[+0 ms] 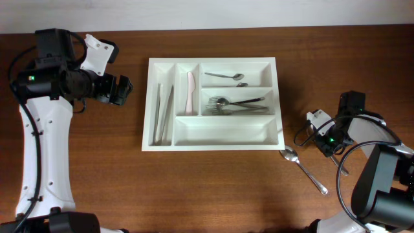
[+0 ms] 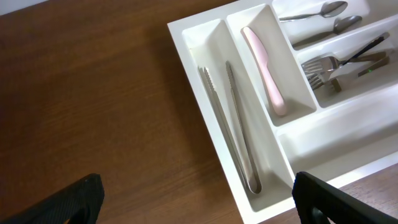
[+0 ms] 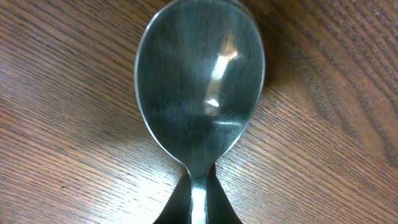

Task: Pack container
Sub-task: 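Close the right gripper on one silver spoon and lift it, then carry the spoon into the tray's lower compartment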

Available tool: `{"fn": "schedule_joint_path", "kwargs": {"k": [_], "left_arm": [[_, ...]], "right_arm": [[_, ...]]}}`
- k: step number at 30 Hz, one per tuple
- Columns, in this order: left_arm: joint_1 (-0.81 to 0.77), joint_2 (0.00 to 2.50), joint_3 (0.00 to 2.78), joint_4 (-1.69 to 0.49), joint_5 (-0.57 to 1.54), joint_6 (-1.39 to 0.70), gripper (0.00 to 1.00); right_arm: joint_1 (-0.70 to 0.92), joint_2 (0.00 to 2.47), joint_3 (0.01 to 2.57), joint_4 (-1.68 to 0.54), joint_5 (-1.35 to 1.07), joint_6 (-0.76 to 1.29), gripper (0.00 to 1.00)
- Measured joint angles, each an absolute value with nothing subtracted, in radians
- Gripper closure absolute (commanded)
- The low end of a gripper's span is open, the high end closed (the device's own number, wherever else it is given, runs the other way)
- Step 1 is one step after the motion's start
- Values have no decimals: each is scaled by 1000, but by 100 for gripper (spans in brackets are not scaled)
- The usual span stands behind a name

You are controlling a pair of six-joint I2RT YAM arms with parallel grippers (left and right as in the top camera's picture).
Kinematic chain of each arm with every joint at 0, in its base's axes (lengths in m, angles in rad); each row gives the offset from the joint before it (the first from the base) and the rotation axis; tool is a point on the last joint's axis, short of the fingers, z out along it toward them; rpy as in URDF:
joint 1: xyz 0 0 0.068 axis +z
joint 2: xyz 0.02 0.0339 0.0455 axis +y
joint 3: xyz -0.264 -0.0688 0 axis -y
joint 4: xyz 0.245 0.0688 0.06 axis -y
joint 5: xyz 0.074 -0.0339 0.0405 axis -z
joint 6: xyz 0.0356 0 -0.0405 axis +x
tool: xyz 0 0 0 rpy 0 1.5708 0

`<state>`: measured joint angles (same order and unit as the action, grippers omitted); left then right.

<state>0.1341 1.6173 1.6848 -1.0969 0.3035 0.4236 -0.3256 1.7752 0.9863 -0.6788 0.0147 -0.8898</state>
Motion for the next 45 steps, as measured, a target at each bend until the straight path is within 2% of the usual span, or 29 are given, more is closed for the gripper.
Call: {"fn": "schedule_joint_path", "kwargs": {"k": [9, 22, 31, 37, 45], "left_arm": [[134, 1617, 1685, -1097, 303, 423, 1], [134, 1617, 1685, -1098, 303, 424, 1], [134, 1617, 1685, -1097, 303, 424, 1], [134, 1617, 1685, -1097, 303, 424, 1], [134, 1617, 1685, -1097, 303, 423, 1]], "right_arm": [[-326, 1818, 1064, -770, 16, -845, 96], [-296, 1826, 1595, -1271, -196, -881, 96], [-83, 1826, 1715, -1414, -310, -1010, 96], [98, 1840, 1716, -1351, -308, -1171, 96], [276, 1953, 1718, -1255, -296, -1235, 96]]}}
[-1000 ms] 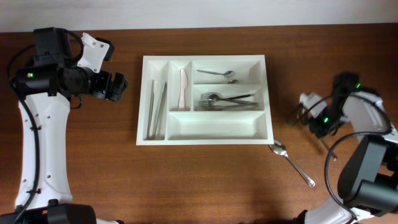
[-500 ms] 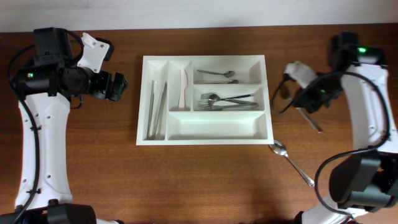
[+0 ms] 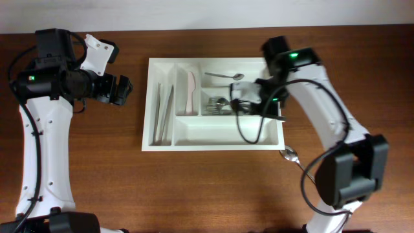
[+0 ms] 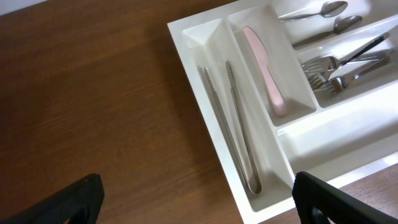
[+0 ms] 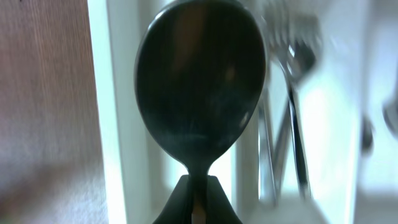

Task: Pack container
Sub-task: 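Carry the spoon into the tray's lower compartment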

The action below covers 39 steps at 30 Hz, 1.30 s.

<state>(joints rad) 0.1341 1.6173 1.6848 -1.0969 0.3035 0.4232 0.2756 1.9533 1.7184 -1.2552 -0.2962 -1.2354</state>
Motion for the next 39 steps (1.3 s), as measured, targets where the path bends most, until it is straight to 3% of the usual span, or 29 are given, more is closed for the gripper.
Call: {"fn": "schedule_joint_path", "kwargs": {"k": [6, 14, 18, 22, 33, 39], "left_arm": [[134, 1617, 1685, -1097, 303, 424, 1], [134, 1617, 1685, -1097, 303, 423, 1], [134, 1617, 1685, -1097, 303, 424, 1], [134, 1617, 1685, -1097, 303, 423, 1], [134, 1617, 1685, -1097, 303, 424, 1], [134, 1617, 1685, -1097, 303, 424, 1]], "right_arm": [[376, 2009, 1718, -1234, -264, -1263, 96], [386, 2022, 1719, -1280, -252, -1269, 95], [386, 2022, 1719, -1289, -252, -1266, 48], [386, 2022, 1719, -1286, -251, -1261, 30], [371, 2018, 1858, -1508, -208, -1060, 25], [272, 1999, 1882, -1647, -254, -969, 26]]}}
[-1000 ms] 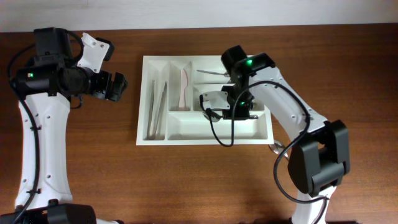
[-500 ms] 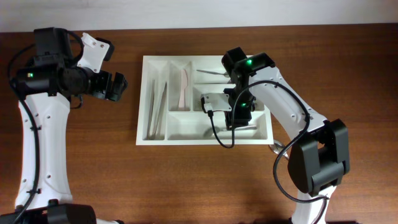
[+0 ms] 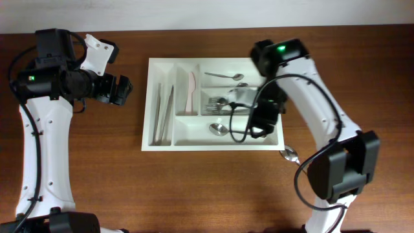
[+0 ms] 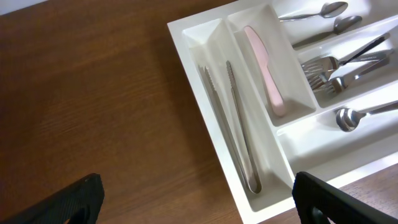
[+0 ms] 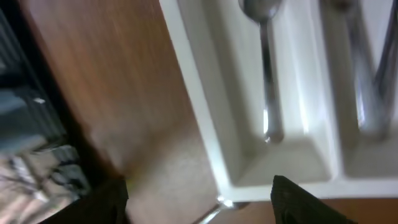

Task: Pack container
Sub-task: 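Carry the spoon into the tray's lower compartment, then release the spoon and withdraw the right gripper to the other spoon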

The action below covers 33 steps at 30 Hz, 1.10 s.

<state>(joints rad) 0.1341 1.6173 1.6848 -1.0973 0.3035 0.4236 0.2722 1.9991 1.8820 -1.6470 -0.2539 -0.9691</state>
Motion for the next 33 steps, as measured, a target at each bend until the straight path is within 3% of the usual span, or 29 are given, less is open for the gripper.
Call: {"fn": "schedule_joint_path", "kwargs": {"k": [12, 21, 27, 33], "left_arm": [[134, 1617, 1685, -1097, 304, 424, 1], [134, 1617, 1685, -1098, 303, 424, 1], [134, 1617, 1685, -1098, 303, 424, 1], [134, 1617, 1685, -1098, 303, 423, 1]], "right_arm": [[121, 1918, 1834, -1691, -374, -933, 16], [51, 1537, 1342, -1507, -331, -972, 16], [6, 1417, 1148, -1392, -266, -977, 16], [-59, 1379, 1084, -1364, -206, -979, 3]]}}
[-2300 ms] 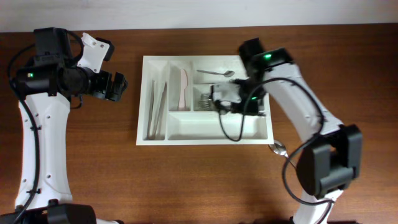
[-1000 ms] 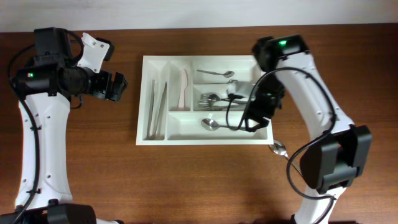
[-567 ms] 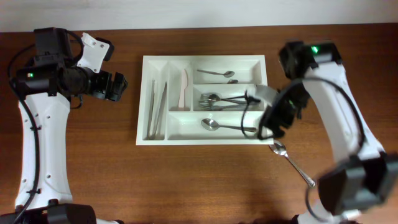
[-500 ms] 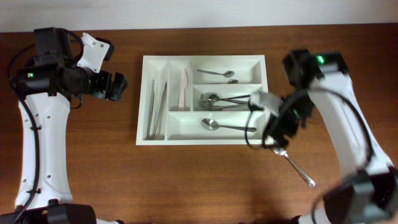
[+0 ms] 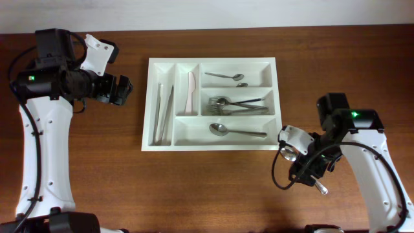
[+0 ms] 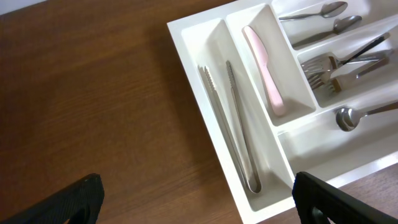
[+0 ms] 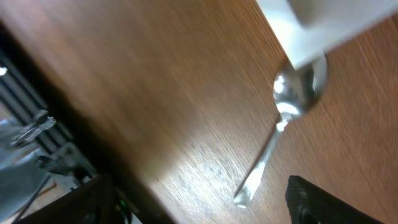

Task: Pack container
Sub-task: 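Release the spoon and withdraw the right gripper to the other spoon, then lower the right gripper onto the remaining spoon and grasp it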

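The white cutlery tray (image 5: pixel 147 103) holds tongs (image 5: pixel 162 113), a pink knife (image 5: pixel 190 92), two small spoons (image 5: pixel 223 76), forks (image 5: pixel 239 105) and a large spoon (image 5: pixel 236 131) in its long front compartment. One more spoon (image 7: pixel 292 93) lies on the wood just off the tray's front right corner, its handle pointing away from the tray. My right gripper (image 7: pixel 205 211) stands open above that handle, holding nothing. Left of the tray, my left gripper (image 6: pixel 199 208) hangs open and empty over bare table.
The brown wooden table (image 5: pixel 213 188) stretches in front of the tray and to both sides. A cable (image 5: pixel 279 175) loops beside my right wrist. The tray corner (image 7: pixel 323 25) stands close to the loose spoon's bowl.
My right gripper has left the tray's front compartment and now stands open over the loose spoon on the table. The spoon it put down stays in the tray. The left arm is unchanged.
My right gripper was shut on a spoon low over the table at the far right. Then it held that spoon over the tray's right side. Then it was open, with the spoon lying in the front compartment. Now it is above the second spoon.
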Available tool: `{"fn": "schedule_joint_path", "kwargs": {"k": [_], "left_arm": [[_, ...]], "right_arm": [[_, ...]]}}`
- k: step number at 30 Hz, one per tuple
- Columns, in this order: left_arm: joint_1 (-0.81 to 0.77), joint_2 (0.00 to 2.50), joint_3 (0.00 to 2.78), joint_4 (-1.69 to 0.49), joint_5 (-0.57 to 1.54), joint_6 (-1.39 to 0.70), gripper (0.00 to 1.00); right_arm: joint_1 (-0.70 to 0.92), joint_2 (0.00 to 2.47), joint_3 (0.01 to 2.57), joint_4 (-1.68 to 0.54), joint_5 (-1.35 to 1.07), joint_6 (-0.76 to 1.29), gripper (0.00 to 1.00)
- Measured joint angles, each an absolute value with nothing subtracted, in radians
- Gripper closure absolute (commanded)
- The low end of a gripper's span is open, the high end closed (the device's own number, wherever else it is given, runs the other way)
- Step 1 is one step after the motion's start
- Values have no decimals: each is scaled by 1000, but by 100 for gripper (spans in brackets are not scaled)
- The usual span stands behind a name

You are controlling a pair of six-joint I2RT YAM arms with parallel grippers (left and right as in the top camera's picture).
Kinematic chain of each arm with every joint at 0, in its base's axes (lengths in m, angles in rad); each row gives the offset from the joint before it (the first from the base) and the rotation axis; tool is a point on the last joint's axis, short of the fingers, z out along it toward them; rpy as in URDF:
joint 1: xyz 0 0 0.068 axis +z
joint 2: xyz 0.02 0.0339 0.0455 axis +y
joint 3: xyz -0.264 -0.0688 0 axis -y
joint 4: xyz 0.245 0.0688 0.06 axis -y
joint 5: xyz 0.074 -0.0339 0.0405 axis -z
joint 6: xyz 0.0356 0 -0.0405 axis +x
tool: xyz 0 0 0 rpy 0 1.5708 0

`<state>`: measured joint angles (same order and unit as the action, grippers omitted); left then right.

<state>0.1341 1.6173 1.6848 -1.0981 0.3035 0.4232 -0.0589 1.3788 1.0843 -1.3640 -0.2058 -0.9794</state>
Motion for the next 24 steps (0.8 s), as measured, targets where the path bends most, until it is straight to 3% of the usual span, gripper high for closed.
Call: {"fn": "schedule_joint_path", "kwargs": {"k": [8, 24], "left_arm": [[134, 1617, 1685, -1098, 303, 424, 1], [134, 1617, 1685, -1098, 303, 424, 1]], "right_arm": [[-150, 1384, 1003, -1280, -158, -981, 1], [-157, 1396, 828, -973, -121, -984, 16]]}}
